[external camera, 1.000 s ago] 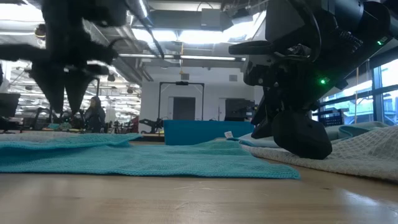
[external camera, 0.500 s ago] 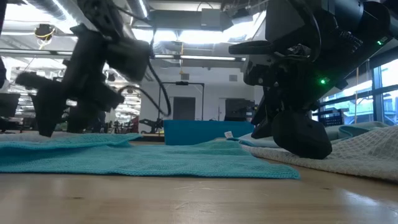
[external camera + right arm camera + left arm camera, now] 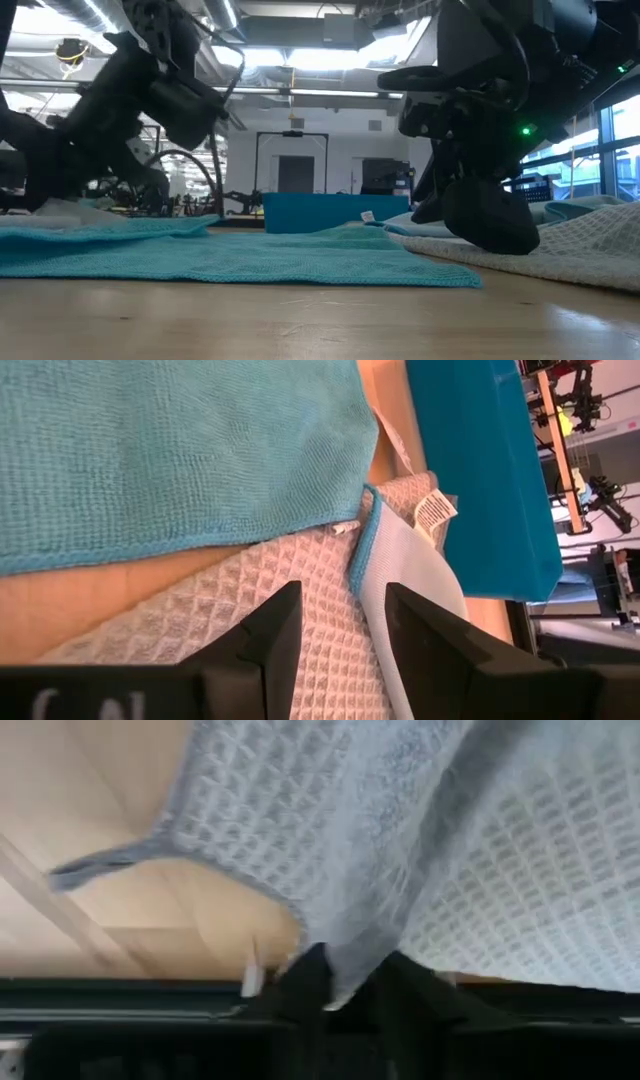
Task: Fold microfiber towels
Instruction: Move the left gray towel to the top right of the table
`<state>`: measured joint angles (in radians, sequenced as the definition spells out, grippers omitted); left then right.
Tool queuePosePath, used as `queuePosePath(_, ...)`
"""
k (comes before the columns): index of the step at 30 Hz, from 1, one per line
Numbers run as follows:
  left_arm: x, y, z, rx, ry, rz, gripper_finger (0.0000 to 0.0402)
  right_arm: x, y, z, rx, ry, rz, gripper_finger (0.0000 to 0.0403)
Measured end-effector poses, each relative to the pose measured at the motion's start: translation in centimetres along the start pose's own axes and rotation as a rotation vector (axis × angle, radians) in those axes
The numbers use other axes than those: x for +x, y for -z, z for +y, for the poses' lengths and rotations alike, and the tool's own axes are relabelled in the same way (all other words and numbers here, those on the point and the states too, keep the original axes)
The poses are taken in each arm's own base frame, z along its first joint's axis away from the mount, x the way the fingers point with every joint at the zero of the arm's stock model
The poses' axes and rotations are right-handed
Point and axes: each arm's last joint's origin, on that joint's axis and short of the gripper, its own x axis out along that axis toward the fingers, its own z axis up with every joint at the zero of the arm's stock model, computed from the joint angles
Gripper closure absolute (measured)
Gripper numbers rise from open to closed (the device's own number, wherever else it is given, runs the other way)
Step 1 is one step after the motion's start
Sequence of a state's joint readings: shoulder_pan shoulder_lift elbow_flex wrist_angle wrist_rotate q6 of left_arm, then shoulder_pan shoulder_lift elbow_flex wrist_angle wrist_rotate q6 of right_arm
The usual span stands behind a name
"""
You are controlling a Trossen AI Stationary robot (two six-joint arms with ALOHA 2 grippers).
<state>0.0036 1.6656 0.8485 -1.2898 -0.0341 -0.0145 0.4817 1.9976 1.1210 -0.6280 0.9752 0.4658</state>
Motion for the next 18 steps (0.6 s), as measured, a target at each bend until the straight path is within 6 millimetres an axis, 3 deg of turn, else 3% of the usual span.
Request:
queuePosePath(2, 0.0, 0.2, -0.4, -0.019, -0.005, 0.017, 0.0389, -0.1, 0.0, 0.1, -0.003, -0.001, -0.001, 0.0254)
queuePosePath(10, -2.3, 3.0, -2.3, -0.063, -0.086, 0.141, 0.0400, -0.2, 0.2, 0.1, -0.015, 0.005, 0.005, 0.0254)
queuePosePath(18, -9.3, 5.8, -3.9, -0.180, -0.036, -0.235, 0.0401, -0.3, 0.7, -0.3, -0.005, 0.049, 0.025, 0.0254)
